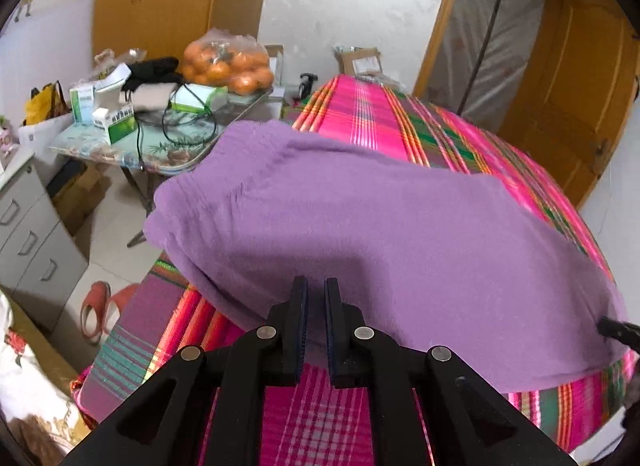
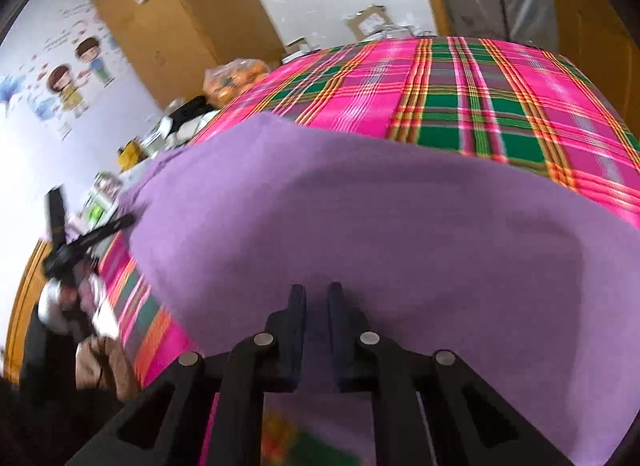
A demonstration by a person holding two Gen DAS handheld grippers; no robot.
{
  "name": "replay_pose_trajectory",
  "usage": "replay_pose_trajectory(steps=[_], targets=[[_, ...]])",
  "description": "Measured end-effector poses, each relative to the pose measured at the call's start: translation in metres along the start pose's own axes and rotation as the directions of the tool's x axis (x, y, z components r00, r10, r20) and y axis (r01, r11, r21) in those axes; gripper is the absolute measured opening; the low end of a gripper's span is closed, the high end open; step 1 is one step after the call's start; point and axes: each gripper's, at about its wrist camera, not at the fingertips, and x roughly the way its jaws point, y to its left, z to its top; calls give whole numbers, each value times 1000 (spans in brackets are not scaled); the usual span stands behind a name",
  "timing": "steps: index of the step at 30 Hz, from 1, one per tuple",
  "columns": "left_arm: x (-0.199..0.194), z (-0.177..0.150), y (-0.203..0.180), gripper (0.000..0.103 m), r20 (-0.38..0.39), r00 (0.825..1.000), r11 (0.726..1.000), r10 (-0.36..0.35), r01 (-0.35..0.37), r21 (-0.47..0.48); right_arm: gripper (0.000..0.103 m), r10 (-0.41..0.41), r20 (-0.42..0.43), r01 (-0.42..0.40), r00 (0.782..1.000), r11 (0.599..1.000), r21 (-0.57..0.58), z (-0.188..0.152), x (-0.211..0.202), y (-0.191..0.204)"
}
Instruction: Fold clothes
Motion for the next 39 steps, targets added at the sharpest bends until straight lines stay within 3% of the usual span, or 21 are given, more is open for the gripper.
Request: replay_pose_trajectory(steps=[2, 6, 11, 20, 27, 32, 39], targets=[[0, -1, 0, 8, -3, 1000, 1000, -3, 3, 0, 11, 33, -32, -34, 999, 999, -24, -11, -10, -4], [-4, -3, -1, 8, -11, 1000, 1000, 7, -7, 7, 11, -13, -2, 13, 1000, 999, -29, -19, -29, -9], [-9, -3, -10, 8, 1, 1000, 1000, -1, 1, 11, 12, -137, 121, 121, 983, 984, 131, -6, -28, -28], [-15, 2, 28, 8, 18, 997, 992, 74, -72, -103, 9, -243, 130, 210, 961, 951, 226, 3, -23, -46], [-14, 25, 31, 12, 68, 995, 992, 68, -60, -115, 16, -208, 147, 180, 967, 966, 185, 16, -15, -33], [11, 28, 51, 14, 30, 994, 979, 101, -94, -179, 16, -178, 174, 155, 969, 978, 139, 31, -5, -17], [2, 24, 52, 14, 49, 995, 980, 91, -81, -181, 19, -245, 145, 211, 959, 953, 216, 46, 4, -33]])
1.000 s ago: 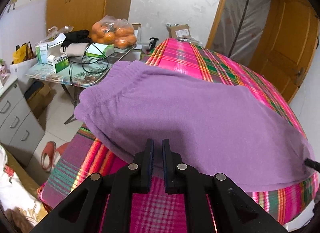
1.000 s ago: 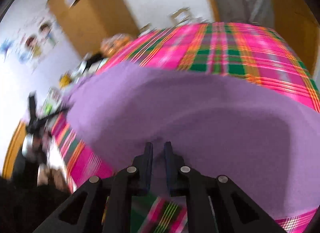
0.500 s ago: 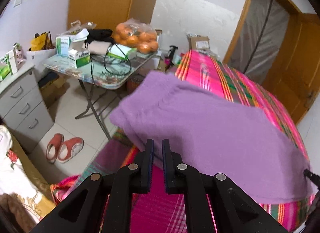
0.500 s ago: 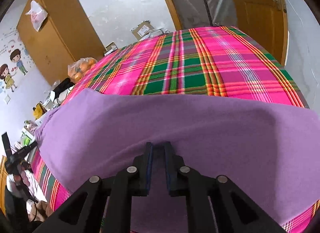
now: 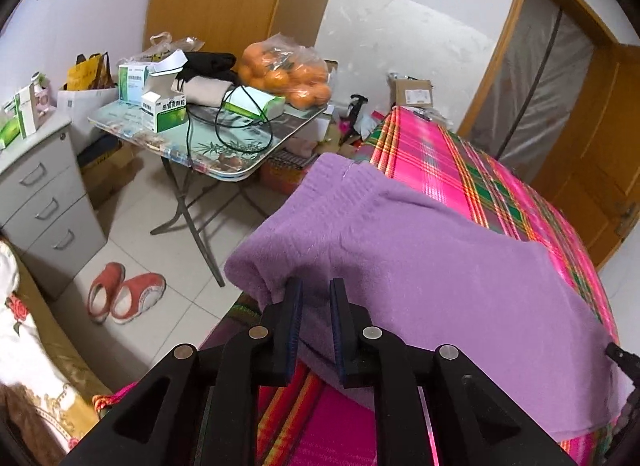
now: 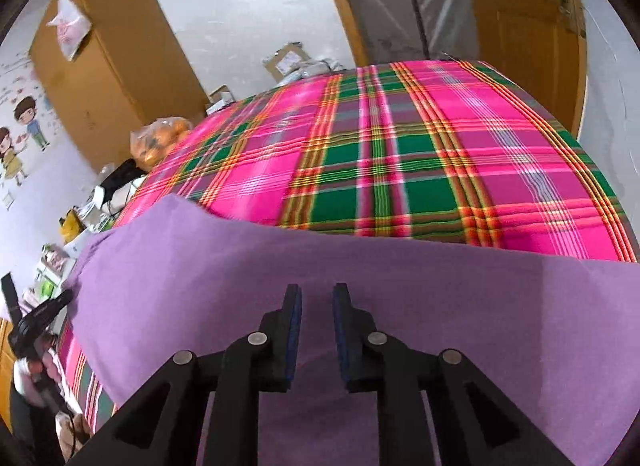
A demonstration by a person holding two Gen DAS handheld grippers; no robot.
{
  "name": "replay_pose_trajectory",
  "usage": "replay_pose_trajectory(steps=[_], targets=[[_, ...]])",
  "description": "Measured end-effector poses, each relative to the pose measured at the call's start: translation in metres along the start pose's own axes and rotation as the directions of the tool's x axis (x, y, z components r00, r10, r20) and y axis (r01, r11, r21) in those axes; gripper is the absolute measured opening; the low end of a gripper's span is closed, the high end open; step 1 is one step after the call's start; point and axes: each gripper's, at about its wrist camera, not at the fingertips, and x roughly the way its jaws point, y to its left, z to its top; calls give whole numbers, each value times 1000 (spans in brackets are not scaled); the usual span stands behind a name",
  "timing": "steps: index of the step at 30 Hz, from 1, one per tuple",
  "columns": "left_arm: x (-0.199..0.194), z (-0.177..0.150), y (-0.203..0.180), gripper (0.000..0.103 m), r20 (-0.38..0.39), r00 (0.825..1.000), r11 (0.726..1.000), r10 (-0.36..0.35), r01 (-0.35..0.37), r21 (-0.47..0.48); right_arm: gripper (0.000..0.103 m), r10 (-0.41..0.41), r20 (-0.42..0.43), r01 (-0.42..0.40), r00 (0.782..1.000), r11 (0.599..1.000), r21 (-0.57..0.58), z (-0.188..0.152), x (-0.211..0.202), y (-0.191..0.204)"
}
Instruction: Fold clothes
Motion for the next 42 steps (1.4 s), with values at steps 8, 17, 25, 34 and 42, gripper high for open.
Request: replay_pose_trajectory(steps=[8, 17, 25, 34, 42], targets=[[8, 3, 6, 14, 0, 1000, 1000, -4, 4, -18, 19, 94, -60, -99, 994, 992, -76, 0, 24, 42], [11, 19, -5, 15, 12, 1000, 1000, -13, 13, 22, 19, 143, -124, -161, 982, 976, -148, -2, 46, 82], [-11, 10, 14, 17, 60, 998, 999, -4, 6, -40, 19, 140, -124, -155, 982, 980, -124, -3, 47, 79], [-20, -8, 50, 40, 24, 999, 969, -42, 47, -243, 19, 157, -124, -172, 980, 977, -123, -9, 42, 82], [8, -3, 57, 46, -26, 995, 947, -92, 79, -310, 19, 167, -116, -181, 979, 976, -124, -15, 33, 84]])
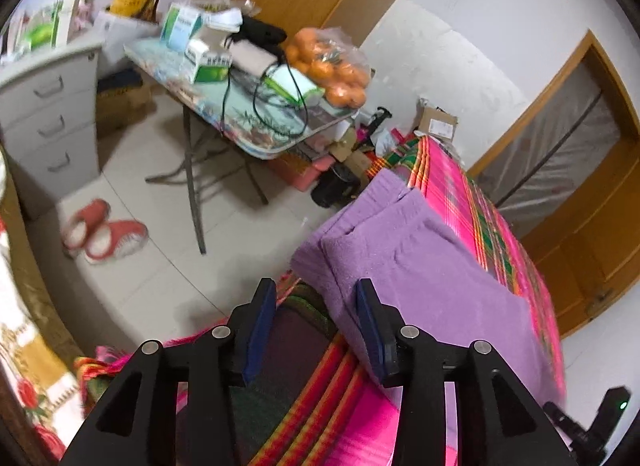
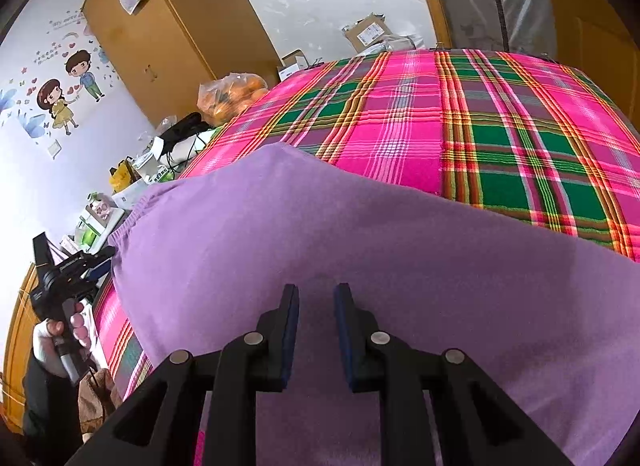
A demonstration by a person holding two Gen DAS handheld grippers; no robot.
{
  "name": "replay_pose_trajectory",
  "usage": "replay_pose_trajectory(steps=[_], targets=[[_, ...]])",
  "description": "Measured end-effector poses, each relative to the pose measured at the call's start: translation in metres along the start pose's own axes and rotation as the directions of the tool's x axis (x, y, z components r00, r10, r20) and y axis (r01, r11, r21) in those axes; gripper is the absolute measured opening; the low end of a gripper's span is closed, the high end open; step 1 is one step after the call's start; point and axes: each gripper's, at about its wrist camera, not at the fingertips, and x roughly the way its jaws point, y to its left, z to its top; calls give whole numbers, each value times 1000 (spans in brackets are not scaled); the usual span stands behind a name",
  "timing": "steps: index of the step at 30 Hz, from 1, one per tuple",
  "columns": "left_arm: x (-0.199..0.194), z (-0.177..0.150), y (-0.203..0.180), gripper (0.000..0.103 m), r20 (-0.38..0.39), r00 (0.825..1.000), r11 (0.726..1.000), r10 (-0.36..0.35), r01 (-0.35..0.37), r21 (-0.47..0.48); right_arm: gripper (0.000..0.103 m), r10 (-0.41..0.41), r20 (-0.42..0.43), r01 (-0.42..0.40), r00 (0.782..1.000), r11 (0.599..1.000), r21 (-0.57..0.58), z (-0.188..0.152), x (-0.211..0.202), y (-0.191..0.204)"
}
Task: Fold clothes
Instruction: 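Close the left gripper on the garment's waistband, then lift the waistband with the left gripper and fold it toward the right gripper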
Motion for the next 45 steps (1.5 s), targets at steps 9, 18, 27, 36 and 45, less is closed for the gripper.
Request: replay_pose_trajectory(steps=[9, 18, 27, 36, 45], targets=[[16, 11, 4, 49, -17, 998, 994, -68, 66, -86, 19, -13, -7, 13, 1000, 1000, 11, -1, 1, -3], [11, 14, -5, 31, 25, 998, 998, -59, 60, -33, 19, -18, -9, 18, 1000, 1000, 20, -1, 4, -2], [-16, 24, -35, 21, 91, 989, 990, -117, 109, 90, 19, -22, -3, 22, 1000, 999, 40, -4, 2, -3], [-35, 24, -80, 20, 95, 973, 962, -209, 187, 201, 19, -16, 5, 16, 1000, 998, 67, -9, -3, -8], [-48, 11, -140, 19, 51, 948, 899, -315, 281, 336, 19, -11, 16, 9, 1000, 996, 92, -12, -8, -12]])
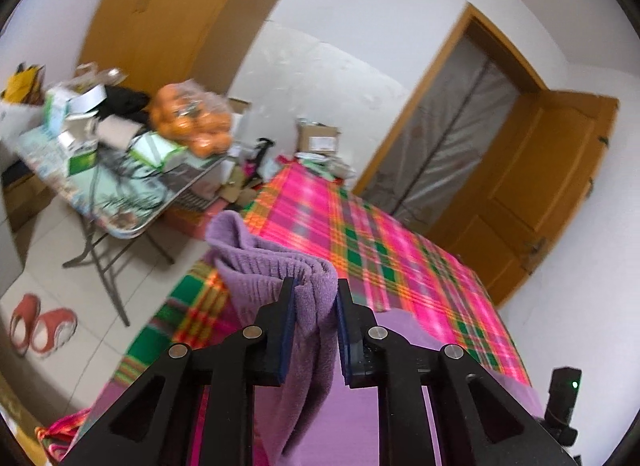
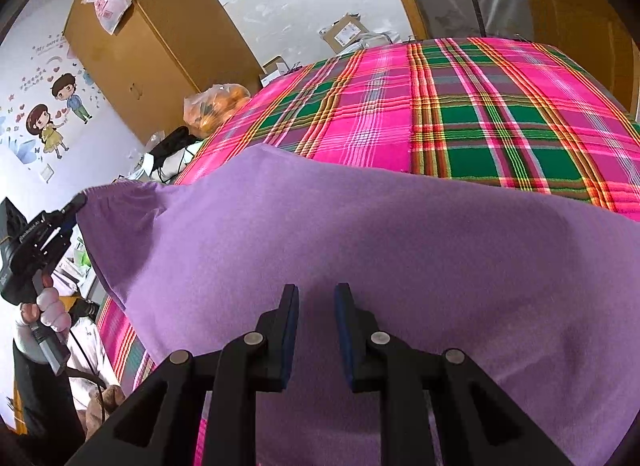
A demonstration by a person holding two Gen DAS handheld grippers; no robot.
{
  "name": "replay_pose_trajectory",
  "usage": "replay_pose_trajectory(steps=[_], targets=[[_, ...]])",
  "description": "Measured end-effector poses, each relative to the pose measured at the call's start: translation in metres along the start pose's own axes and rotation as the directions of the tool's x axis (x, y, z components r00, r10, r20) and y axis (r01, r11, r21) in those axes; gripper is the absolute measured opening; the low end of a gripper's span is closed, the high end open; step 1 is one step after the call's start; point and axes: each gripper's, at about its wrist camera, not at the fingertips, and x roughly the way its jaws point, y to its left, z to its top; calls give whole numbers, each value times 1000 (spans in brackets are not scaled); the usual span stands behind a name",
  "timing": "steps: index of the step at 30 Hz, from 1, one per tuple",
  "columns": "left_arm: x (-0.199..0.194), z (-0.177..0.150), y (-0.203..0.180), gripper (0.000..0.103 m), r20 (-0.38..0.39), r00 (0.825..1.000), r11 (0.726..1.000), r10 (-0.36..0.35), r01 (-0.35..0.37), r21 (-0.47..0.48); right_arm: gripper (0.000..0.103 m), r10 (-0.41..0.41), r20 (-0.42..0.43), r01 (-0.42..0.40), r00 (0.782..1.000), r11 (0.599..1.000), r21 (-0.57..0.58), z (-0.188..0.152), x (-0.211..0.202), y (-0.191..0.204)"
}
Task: Fold clothes
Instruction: 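Lift the waistband with the left gripper and fold it toward the right gripper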
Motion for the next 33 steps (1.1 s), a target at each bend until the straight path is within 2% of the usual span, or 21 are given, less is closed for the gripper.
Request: replay_pose_trajectory(steps=[6, 13, 17, 22, 26, 31, 33], targets=[[11, -5, -47, 18, -37, 996, 991, -84, 88, 104, 19, 5, 5, -6, 1000, 1000, 14, -2, -3, -3], [27, -25, -97, 18, -115, 978, 956, -174, 196, 217, 19, 11, 9, -11, 1000, 1000, 29, -4, -3, -7], [37, -47, -122, 18, -192, 954, 920, -230, 277, 275, 19, 12, 11, -12, 1000, 999, 37, -4, -4, -10], [55, -82, -143, 18, -314, 911, 877, -266, 364, 315, 19, 13, 15, -14, 1000, 999, 49, -7, -5, -13], [68, -104, -148, 18, -389, 879, 854, -277, 411, 320, 19, 18, 16, -19, 1000, 998, 55, -7, -5, -14], [80, -124, -149, 18, -452, 854, 835, -257, 432, 341, 19, 24, 17, -25, 1000, 998, 61, -8, -5, -15], [81, -127, -147, 20, -468, 847, 836, -254, 436, 334, 19, 29, 18, -30, 999, 997, 64, -7, -5, -16]])
